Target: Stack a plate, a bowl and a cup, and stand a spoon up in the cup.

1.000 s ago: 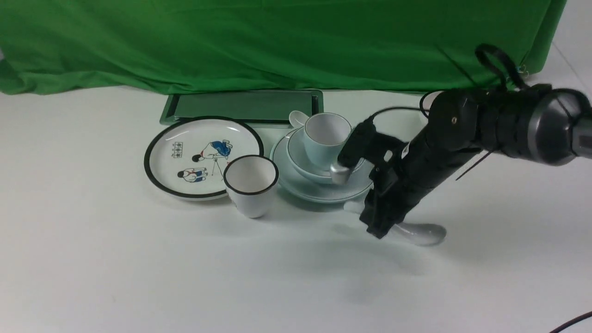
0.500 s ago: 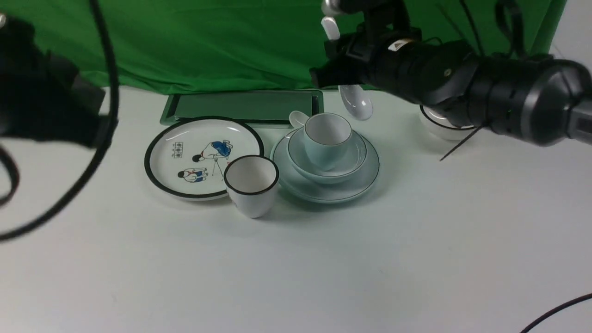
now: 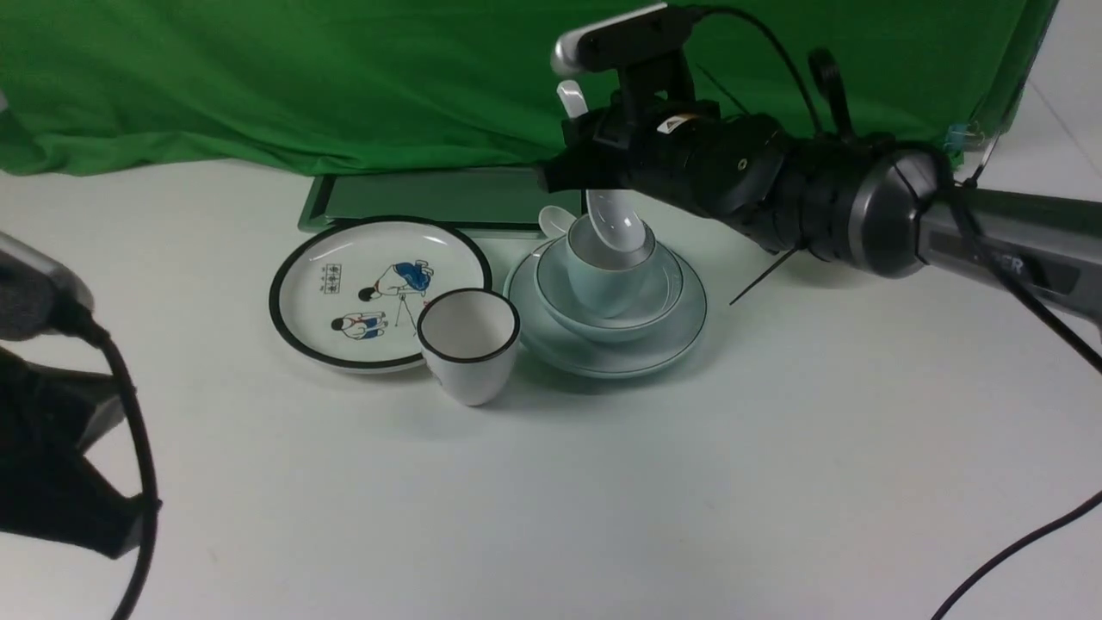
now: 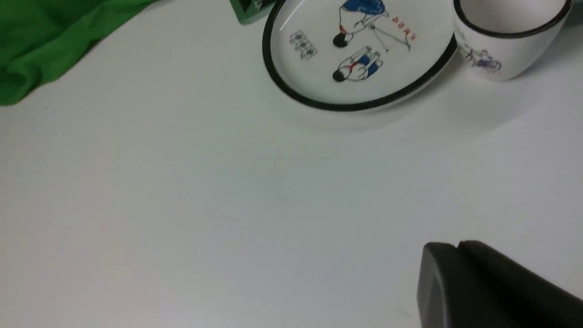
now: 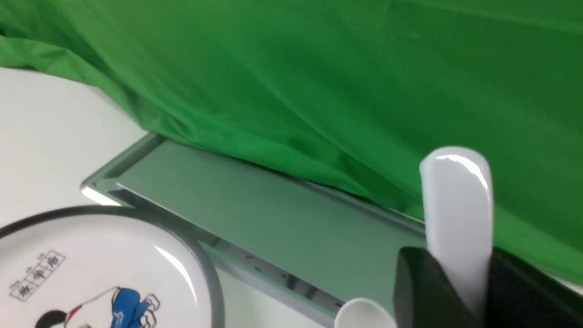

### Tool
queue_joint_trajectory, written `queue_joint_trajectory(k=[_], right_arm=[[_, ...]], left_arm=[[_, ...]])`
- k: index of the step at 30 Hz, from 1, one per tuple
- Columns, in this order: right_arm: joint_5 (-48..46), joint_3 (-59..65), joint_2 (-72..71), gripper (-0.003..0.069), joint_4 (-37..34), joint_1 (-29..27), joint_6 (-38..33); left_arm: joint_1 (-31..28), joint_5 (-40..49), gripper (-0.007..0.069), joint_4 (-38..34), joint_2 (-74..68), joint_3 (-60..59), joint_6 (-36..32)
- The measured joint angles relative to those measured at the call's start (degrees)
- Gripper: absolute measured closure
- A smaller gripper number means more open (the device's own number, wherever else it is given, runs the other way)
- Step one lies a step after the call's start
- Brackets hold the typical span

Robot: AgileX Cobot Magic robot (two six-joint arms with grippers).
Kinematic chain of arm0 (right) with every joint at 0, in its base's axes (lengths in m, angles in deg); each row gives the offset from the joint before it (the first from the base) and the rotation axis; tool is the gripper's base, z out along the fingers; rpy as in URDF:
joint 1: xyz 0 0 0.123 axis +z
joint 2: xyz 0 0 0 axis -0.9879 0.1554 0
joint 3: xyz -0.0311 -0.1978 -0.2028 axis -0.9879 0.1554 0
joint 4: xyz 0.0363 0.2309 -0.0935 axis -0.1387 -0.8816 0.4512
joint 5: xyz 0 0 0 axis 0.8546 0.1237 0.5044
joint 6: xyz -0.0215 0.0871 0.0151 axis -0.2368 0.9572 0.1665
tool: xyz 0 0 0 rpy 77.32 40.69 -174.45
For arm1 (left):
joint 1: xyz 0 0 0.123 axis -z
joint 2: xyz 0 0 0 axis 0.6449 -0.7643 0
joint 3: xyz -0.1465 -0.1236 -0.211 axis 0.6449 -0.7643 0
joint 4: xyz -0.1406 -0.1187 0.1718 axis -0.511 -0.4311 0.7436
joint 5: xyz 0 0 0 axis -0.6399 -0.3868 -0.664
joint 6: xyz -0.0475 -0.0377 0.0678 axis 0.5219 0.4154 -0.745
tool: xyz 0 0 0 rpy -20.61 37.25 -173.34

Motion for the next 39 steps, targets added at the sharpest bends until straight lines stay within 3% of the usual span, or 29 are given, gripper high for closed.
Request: queue_joint_trajectory(k=[4, 6, 9, 11, 13, 17, 18, 20, 21, 22, 24, 27, 31, 39], right_arm=[[-1.12, 0.0, 0.8, 0.0374, 0.0, 0.0, 0.0], [-1.94, 0.0, 0.35, 0.0364, 0.07, 0.0, -0.37], [-6.54, 0.0, -2.1, 0.0386, 0.42, 0.0, -3.82], [-16.7, 0.0, -7.56, 0.0456, 3.93, -0.11, -7.15], [-24.91, 0.0, -12.84, 0.0515, 8.34, -0.4, -5.8], [-39.45, -0.07, -23.55, 0.0617, 21.4, -0.86, 3.9], [-46.41, -0.07, -29.42, 0.0643, 29.72, -0.88, 10.75], [-54.49, 0.0, -34.81, 0.0646, 39.06, -0.88, 18.35], [-54.49, 0.0, -35.38, 0.0646, 39.06, -0.88, 19.11], [-59.99, 0.91, -40.04, 0.0645, 45.42, -0.93, 24.98], [-63.59, 3.19, -45.86, 0.0645, 48.8, -1.17, 29.53], [-65.39, 10.59, -55.05, 0.0647, 50.55, -1.29, 35.62], [-63.25, 21.91, -65.63, 0.0647, 50.68, -1.29, 38.42], [-36.42, 59.34, -93.33, 0.0647, 50.85, -1.29, 39.75]], left_arm=[[0.0, -4.14, 0.0661, -0.59, 0.0, -0.18, 0.13], [0.0, -4.29, 0.0661, -0.87, 0.0, -0.18, 0.13], [0.0, -4.25, 0.0661, -2.6, 0.07, -0.18, 0.15], [0.0, -3.88, 0.0661, -5.55, 0.64, -0.18, 0.15], [0.0, -3.81, 0.0661, -7.18, 1.52, -0.18, 0.15], [0.0, -3.99, 0.0661, -8.38, 4.15, -0.18, 0.15], [0.0, -5.48, 0.0661, -8.48, 5.84, -0.57, 0.15], [0.0, -8.28, 0.0661, -9.39, 8.15, -1.48, 0.2], [0.0, -8.98, 0.0661, -9.46, 8.37, -1.79, 0.2], [0.0, -11.26, 0.0661, -10.3, 10.09, -3.13, 0.2], [0.0, -14.46, 0.0661, -11.74, 12.2, -5.26, 0.26], [0.0, -19.79, 0.0661, -14.1, 15.05, -8.85, 0.26], [0.0, -24.79, 0.0661, -16.38, 17.62, -12.59, 0.36], [0.0, -28.99, 0.066, -17.2, 19.13, -17.31, 0.38]])
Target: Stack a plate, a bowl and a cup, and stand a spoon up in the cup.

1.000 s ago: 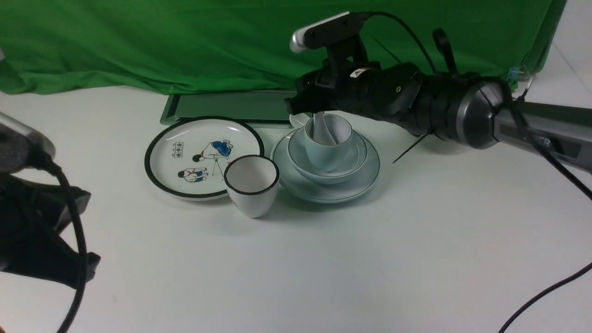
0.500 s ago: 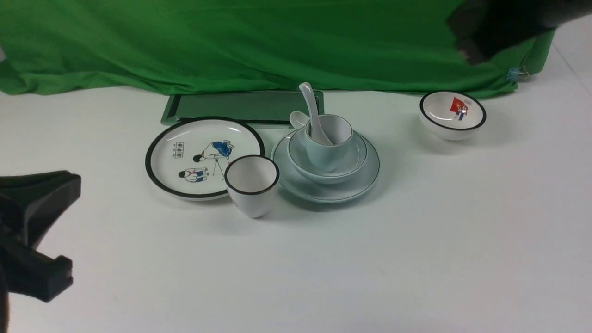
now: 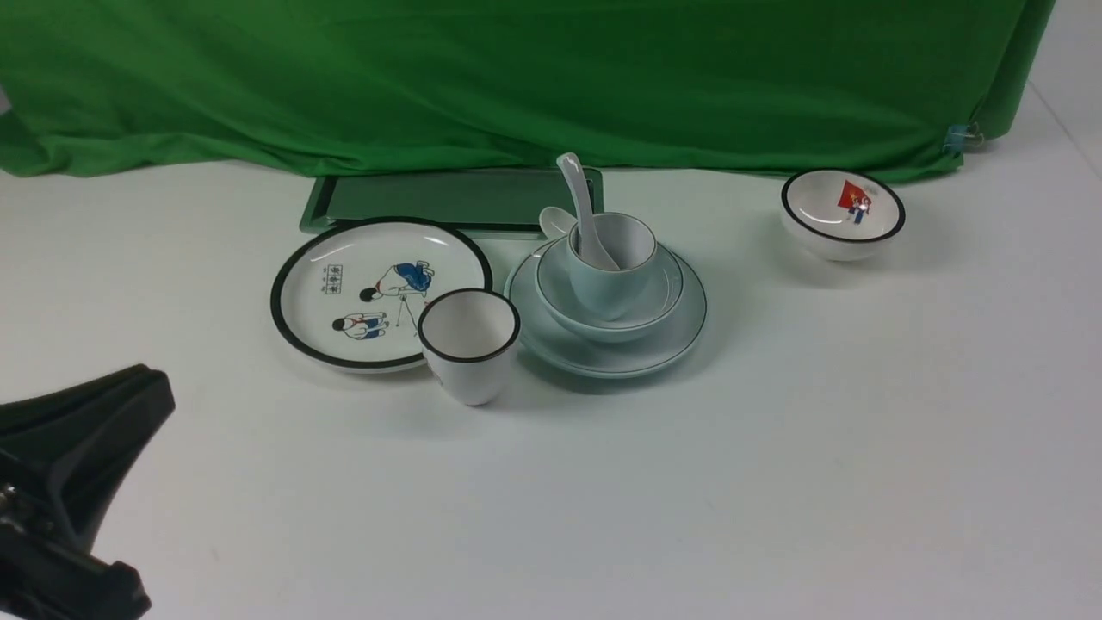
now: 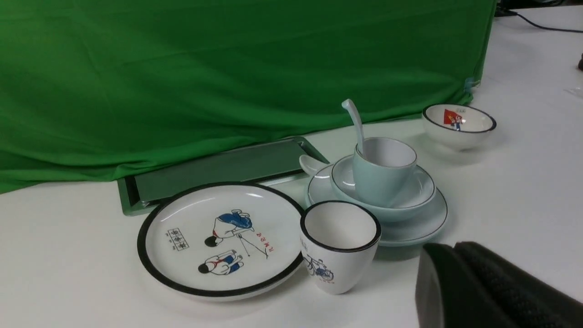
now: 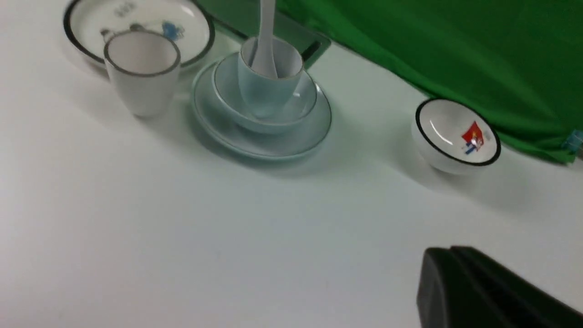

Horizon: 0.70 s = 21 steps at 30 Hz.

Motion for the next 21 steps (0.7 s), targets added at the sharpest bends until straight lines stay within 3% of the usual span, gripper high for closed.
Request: queue_joint_trajectory(k=[5, 9, 15, 21], right_arm=[[16.92, 16.38, -9.08, 0.0643, 0.0, 0.0, 0.69], [22.82, 25.0, -10.71, 0.0631, 0.0, 0.0, 0.76], [24.25, 34.43, -10.71, 0.061, 0.0, 0.0, 0.76], [22.96, 35.47, -13.88, 0.0588, 0.0, -0.59, 0.83]], left_arm=[[0.0, 0.2, 0.066, 0.0, 0.0, -0.6, 0.05], [0.0, -0.03, 0.0659, 0.0, 0.0, -0.6, 0.05], [0.0, -0.07, 0.0656, 0.0, 0.0, -0.6, 0.05], [0.0, -0.21, 0.0656, 0.0, 0.0, -0.6, 0.05]])
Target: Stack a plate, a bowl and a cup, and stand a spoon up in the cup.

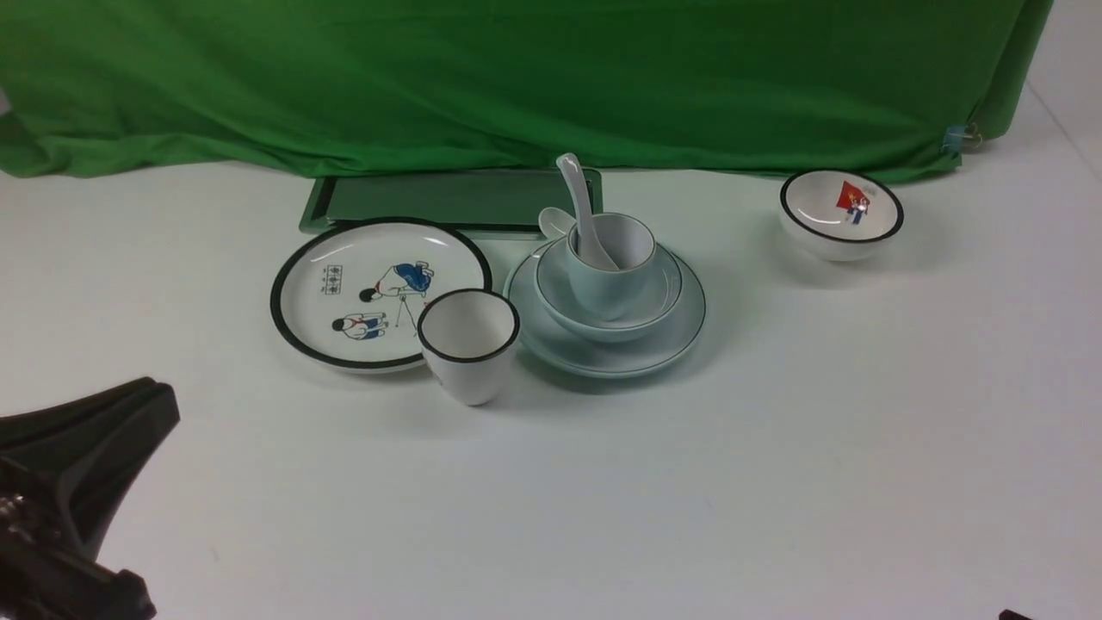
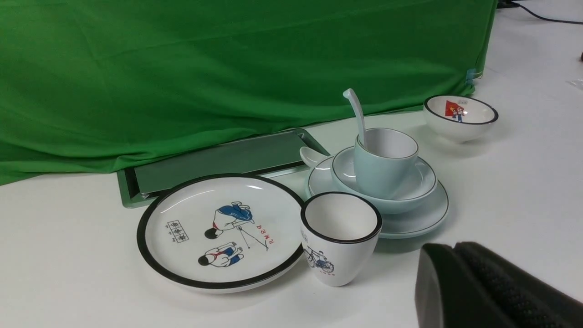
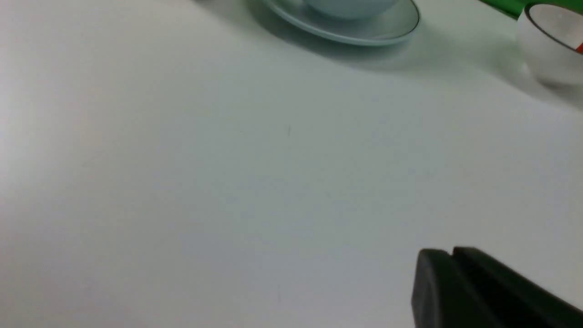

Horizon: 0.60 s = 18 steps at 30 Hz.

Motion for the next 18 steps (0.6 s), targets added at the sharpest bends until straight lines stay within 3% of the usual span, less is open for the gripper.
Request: queue_joint_trajectory(k=[6, 9, 13, 18], right_arm=[[-1.9, 0.0, -9.0, 0.0574, 0.0, -7.12, -0.06], [-1.5, 0.0, -14.46, 0.0569, 0.0, -14.04, -0.06], [0.08, 0.0, -15.07, 0.0637, -0.75, -21.0, 0.0], [-2.76, 0.0, -15.15, 0.0645, -2.43, -24.28, 0.05]], left_arm=[[0.0, 0.0, 0.0656, 0.0, 0.0, 0.0, 0.0], [0.0, 0.0, 0.0656, 0.0, 0.0, 0.0, 0.0], [0.0, -0.02, 0.0656, 0.0, 0.0, 0.0, 0.0], [0.0, -0.02, 0.0656, 0.0, 0.0, 0.0, 0.0]])
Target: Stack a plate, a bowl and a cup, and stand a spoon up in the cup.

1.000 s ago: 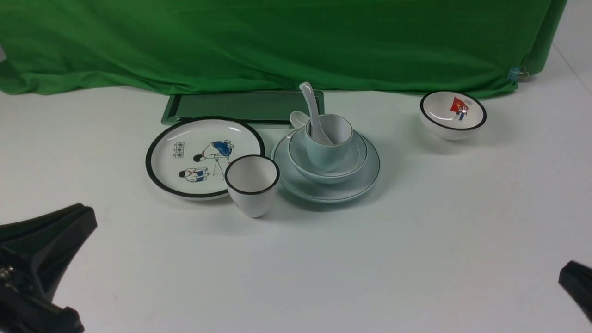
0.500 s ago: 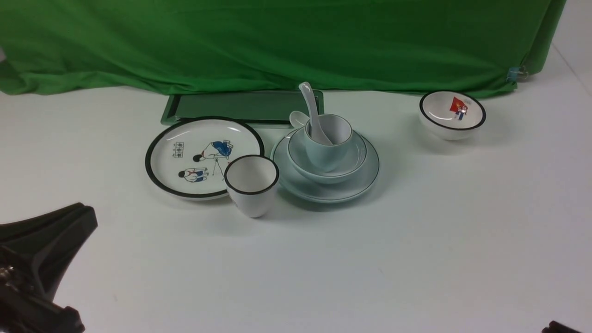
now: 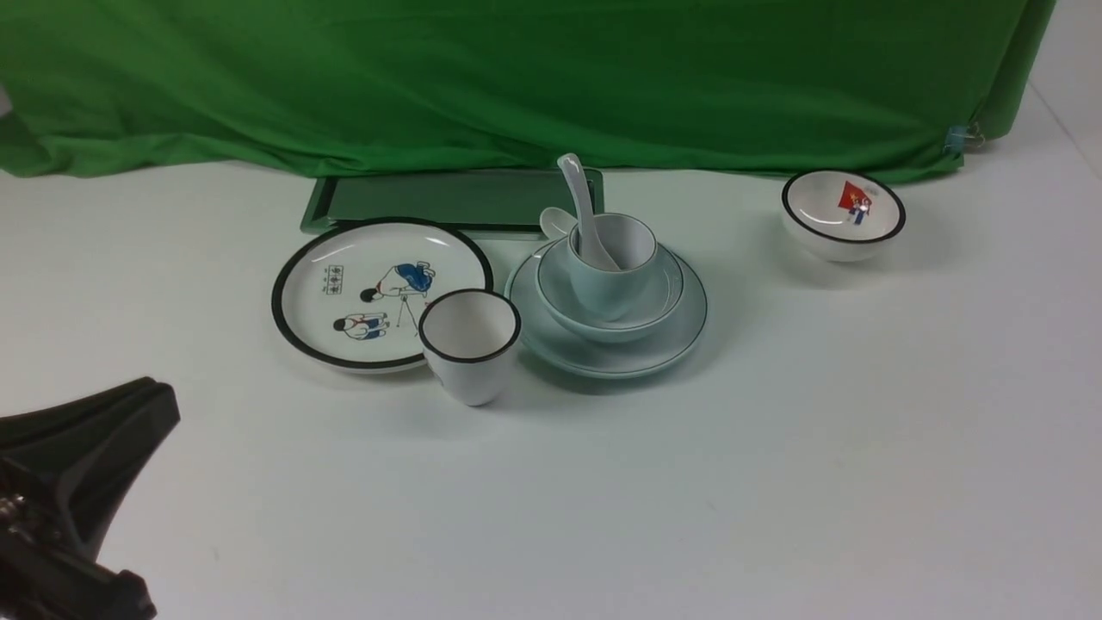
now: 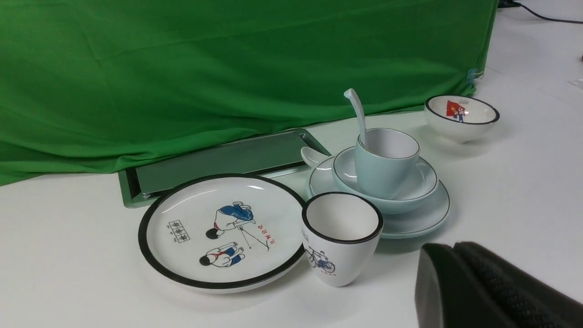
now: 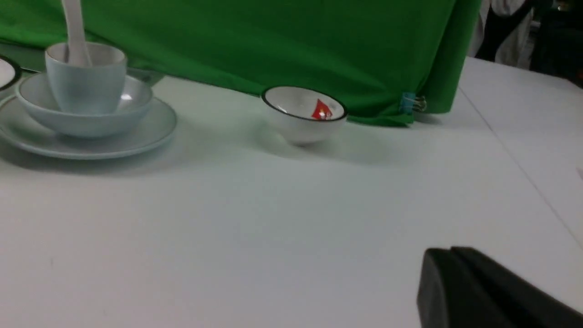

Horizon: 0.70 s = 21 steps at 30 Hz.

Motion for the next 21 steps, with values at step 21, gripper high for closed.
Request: queue_joint_trajectory(k=[21], right_arm=[[-4.54, 0.01, -0.03, 0.0616, -0.39, -0.32, 1.02]], left_arm=[[0.0, 0.0, 0.0656, 0.0, 0.0, 0.0, 0.0]])
